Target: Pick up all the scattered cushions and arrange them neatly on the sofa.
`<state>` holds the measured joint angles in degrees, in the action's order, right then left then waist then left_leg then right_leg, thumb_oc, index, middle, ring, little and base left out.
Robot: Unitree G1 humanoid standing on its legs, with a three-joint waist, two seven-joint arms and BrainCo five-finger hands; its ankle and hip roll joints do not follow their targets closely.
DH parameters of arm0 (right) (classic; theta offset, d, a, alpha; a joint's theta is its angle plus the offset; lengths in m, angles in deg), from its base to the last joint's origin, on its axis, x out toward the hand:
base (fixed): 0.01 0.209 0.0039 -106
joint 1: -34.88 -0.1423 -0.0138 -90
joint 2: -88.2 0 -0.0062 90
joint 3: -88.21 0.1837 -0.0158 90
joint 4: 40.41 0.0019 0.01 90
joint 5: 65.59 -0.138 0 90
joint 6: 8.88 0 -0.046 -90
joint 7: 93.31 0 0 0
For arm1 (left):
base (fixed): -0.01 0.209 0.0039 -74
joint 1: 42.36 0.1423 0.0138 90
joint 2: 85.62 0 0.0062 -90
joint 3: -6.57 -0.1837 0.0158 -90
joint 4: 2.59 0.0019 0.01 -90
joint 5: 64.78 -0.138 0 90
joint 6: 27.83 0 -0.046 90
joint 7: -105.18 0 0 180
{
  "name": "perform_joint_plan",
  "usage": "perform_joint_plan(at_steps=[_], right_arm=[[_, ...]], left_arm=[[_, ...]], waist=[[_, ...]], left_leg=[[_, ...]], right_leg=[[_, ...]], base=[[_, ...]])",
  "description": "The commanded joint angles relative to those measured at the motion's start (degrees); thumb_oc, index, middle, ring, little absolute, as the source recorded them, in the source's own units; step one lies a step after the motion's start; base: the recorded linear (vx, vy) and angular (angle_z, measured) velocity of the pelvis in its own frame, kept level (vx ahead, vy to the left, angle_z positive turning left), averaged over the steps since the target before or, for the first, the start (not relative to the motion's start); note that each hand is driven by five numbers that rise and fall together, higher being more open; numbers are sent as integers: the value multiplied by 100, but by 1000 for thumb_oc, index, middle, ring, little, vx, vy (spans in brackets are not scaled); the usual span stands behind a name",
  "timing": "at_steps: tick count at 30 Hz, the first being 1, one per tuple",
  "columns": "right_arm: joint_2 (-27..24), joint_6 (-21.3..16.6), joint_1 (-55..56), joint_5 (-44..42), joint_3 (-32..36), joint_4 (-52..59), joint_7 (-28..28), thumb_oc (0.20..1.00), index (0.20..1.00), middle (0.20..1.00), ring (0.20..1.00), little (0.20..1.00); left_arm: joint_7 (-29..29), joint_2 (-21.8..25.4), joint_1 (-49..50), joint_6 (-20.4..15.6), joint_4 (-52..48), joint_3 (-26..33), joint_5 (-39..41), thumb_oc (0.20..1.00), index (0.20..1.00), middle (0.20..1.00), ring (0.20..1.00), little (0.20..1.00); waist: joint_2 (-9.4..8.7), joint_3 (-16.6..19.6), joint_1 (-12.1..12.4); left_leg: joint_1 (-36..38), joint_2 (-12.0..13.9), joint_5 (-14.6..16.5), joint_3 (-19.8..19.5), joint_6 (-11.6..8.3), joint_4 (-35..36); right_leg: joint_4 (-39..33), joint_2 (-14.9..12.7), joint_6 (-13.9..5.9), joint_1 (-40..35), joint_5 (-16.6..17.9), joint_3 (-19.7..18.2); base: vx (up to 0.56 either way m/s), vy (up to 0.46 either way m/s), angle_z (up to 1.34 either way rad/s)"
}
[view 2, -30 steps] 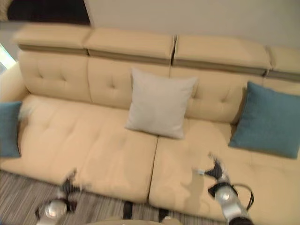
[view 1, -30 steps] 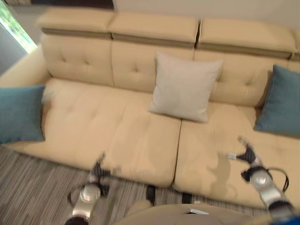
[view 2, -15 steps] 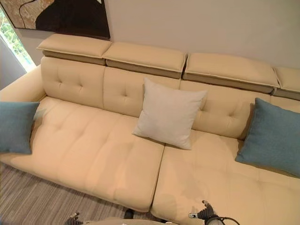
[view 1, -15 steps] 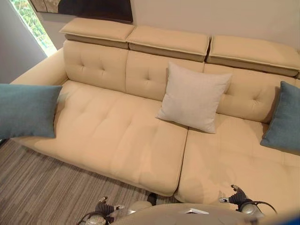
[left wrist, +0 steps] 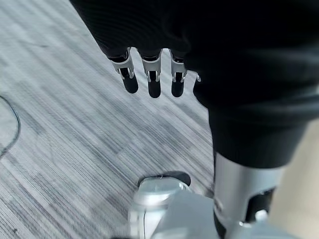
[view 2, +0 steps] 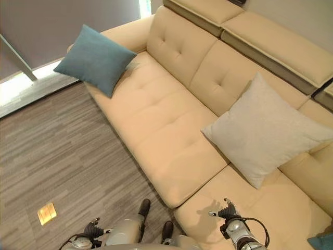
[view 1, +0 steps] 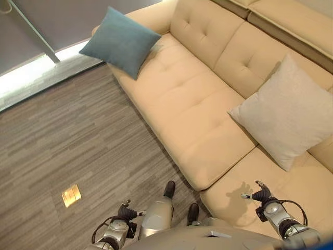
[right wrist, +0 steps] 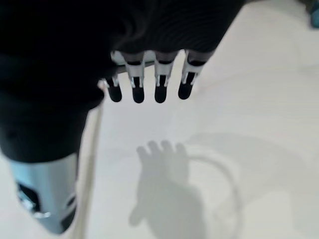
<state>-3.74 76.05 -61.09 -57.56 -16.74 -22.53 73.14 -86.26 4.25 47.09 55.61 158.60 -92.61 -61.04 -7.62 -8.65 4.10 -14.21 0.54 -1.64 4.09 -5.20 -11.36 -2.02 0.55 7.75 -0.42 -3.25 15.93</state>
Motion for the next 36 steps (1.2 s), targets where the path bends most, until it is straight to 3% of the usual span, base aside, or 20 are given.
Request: perform_joint_plan(at_steps=[1,4,6,7,10,12,14,15,16,18,20,23,24,25,26,28,30,33,36], right_arm=[[-21,50,238,-157,234,-24,28,1000,1000,1000,1000,1000],[54,72,299,-186,288,-119,60,1000,1000,1000,1000,1000],[65,93,260,-171,289,-138,60,1000,1000,1000,1000,1000],[71,98,194,-144,275,-75,85,1000,1000,1000,1000,1000],[78,120,82,-96,242,-20,122,1000,1000,1000,1000,1000],[89,138,16,-52,204,12,139,1000,1000,1000,1000,1000],[112,118,27,-153,186,99,160,1000,1000,1000,1000,1000],[111,118,26,-153,187,99,160,1000,1000,1000,1000,1000],[102,171,71,-210,164,6,161,1000,1000,1000,1000,1000],[82,166,67,-182,185,-27,165,1000,1000,1000,1000,1000],[73,135,57,-186,186,-1,170,1000,1000,1000,1000,1000],[6,102,23,-100,148,-4,170,1000,1000,1000,1000,1000],[-8,109,25,-111,161,-1,170,1000,1000,1000,1000,1000],[-8,109,25,-112,161,-2,170,1000,1000,1000,1000,1000],[-12,135,43,-68,107,-67,164,1000,1000,1000,1000,1000],[22,167,41,-49,74,-91,178,1000,1000,1000,1000,1000],[81,225,17,-42,10,-130,143,1000,1000,1000,1000,1000],[107,232,32,6,9,-147,130,1000,1000,1000,1000,1000],[216,261,40,63,23,-174,163,1000,1000,1000,1000,1000]], left_arm=[[-18,-138,-245,-57,-37,-3,-165,1000,1000,1000,1000,1000],[28,-128,-233,-60,-71,-21,-237,1000,1000,1000,1000,1000],[52,-100,-227,-38,-33,-9,-258,1000,1000,1000,1000,1000],[79,-26,-200,-10,3,67,-251,1000,1000,1000,1000,1000],[79,114,-191,0,14,251,-160,1000,1000,1000,1000,1000],[70,165,-218,-14,22,290,-119,1000,1000,1000,1000,1000],[41,215,-266,-36,-4,253,-78,1000,1000,1000,1000,1000],[41,215,-267,-36,-4,253,-78,1000,1000,1000,1000,1000],[63,198,-411,-61,74,116,-161,1000,1000,1000,1000,1000],[107,154,-401,-40,138,76,-213,1000,1000,1000,1000,1000],[132,95,-327,-47,156,74,-234,1000,1000,1000,1000,1000],[156,11,-206,-35,192,179,-201,1000,1000,1000,1000,1000],[131,-11,-194,-31,167,199,-161,1000,1000,1000,1000,1000],[131,-11,-193,-31,167,199,-161,1000,1000,1000,1000,1000],[140,-6,-150,-23,153,190,-185,1000,1000,1000,1000,1000],[147,24,-146,3,153,190,-194,1000,1000,1000,1000,1000],[137,73,-161,2,136,177,-142,1000,1000,1000,1000,1000],[151,54,-121,21,174,209,-125,1000,1000,1000,1000,1000],[209,99,-75,56,240,250,-161,1000,1000,1000,1000,1000]], waist=[[122,136,-245],[153,240,-304],[134,291,-286],[106,335,-216],[167,229,-171],[232,183,-185],[261,147,-329],[264,163,-327],[178,93,-362],[186,179,-423],[184,227,-439],[79,162,-359],[57,109,-356],[58,108,-350],[66,150,-315],[47,215,-317],[-31,252,-236],[-38,287,-163],[-78,377,-100]], left_leg=[[363,29,571,-45,299,67],[786,156,605,368,293,536],[871,69,582,231,322,747],[1036,-68,554,127,420,1031],[1235,-116,482,-67,539,1311],[1296,-142,391,-258,575,1487],[1341,-233,274,-629,552,1592],[1321,-230,265,-627,552,1594],[1273,-497,200,-1146,489,1619],[1260,-494,257,-1242,384,1636],[1301,-503,302,-1245,376,1608],[983,-596,621,-945,291,687],[791,-445,635,-456,212,451],[786,-442,644,-450,211,438],[788,-263,603,-89,259,617],[791,-182,476,-4,301,897],[318,-30,64,-18,222,1097],[260,-50,76,-105,221,1060],[532,-155,233,-110,368,1032]], right_leg=[[-136,-504,-1171,8,121,-105],[-113,-593,-1236,-72,124,327],[-26,-625,-1263,-86,117,381],[361,-712,-1300,-62,19,456],[1381,-923,-1366,342,-20,434],[1767,-882,-1447,605,62,170],[1653,-279,-1374,874,-104,-829],[1638,-274,-1373,889,-87,-830],[958,-64,-1308,792,-6,-1306],[658,-67,-1300,619,96,-1134],[419,-108,-1303,449,179,-1010],[-41,-229,-1309,76,284,-827],[-158,-305,-1319,-34,275,-695],[-159,-303,-1319,-34,277,-701],[-227,-293,-1323,-109,253,-611],[-199,-265,-1328,-78,223,-599],[-192,-243,-1319,-115,28,-627],[-133,-209,-1311,-239,-103,-701],[429,-364,-1422,-261,-200,-932]], base=[[-35,49,109],[46,141,155],[64,182,92],[64,274,43],[19,187,40],[13,94,57],[68,32,81],[189,-60,120],[165,-69,125],[230,-171,188],[210,-132,120],[125,-57,38],[25,10,36],[72,14,44],[107,-2,64],[170,18,35],[214,51,0],[251,122,-10],[287,228,-69]])
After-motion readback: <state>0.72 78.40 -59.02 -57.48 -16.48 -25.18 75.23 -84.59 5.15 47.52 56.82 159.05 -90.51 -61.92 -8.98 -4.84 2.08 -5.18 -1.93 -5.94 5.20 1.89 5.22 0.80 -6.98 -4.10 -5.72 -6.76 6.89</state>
